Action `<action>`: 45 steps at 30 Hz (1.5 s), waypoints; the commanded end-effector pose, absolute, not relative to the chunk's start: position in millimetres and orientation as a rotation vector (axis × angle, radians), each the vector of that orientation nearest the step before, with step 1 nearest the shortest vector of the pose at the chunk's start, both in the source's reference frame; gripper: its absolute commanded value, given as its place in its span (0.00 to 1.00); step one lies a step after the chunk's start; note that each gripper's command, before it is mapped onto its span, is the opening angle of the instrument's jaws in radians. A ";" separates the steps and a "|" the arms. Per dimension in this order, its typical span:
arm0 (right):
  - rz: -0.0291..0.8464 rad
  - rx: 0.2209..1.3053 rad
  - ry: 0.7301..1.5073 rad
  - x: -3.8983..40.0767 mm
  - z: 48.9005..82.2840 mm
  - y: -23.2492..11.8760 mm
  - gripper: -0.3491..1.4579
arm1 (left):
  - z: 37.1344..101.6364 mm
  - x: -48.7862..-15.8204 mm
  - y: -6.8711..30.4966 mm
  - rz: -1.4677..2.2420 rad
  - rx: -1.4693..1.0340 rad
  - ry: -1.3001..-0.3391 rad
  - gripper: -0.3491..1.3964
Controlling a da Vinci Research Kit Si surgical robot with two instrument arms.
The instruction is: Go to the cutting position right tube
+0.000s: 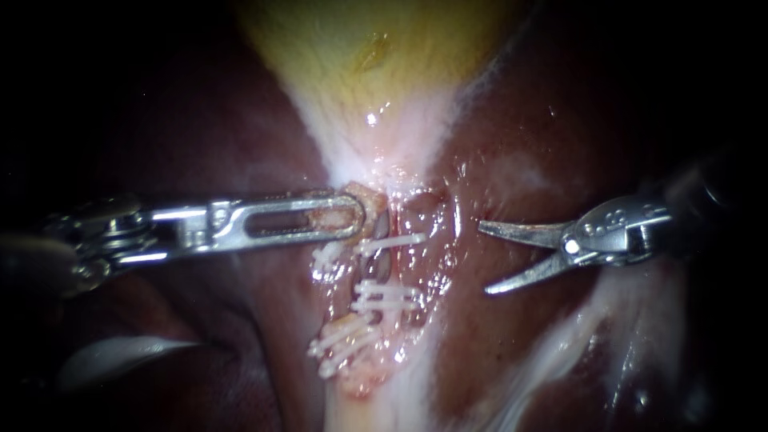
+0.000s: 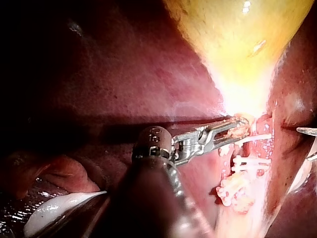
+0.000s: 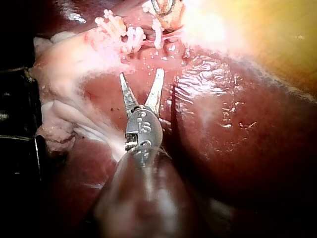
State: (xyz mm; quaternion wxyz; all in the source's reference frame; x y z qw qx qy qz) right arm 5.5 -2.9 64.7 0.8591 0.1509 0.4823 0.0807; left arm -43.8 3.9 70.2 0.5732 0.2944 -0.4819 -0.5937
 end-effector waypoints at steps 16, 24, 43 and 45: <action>0.168 0.322 1.016 5.7 64.3 -3.2 0.99 | 65.0 -38.4 7.0 -1.428 0.696 -1.150 0.00; 0.166 0.330 1.020 6.3 63.9 -3.5 0.99 | 62.2 -37.9 7.3 -1.432 0.682 -1.177 0.00; 0.529 0.703 0.878 9.5 66.2 -6.1 0.99 | 60.7 -38.0 7.0 -1.435 0.675 -1.182 0.00; 0.561 0.741 0.853 9.9 66.6 -6.4 0.99 | 60.5 -37.9 7.1 -1.431 0.672 -1.186 0.00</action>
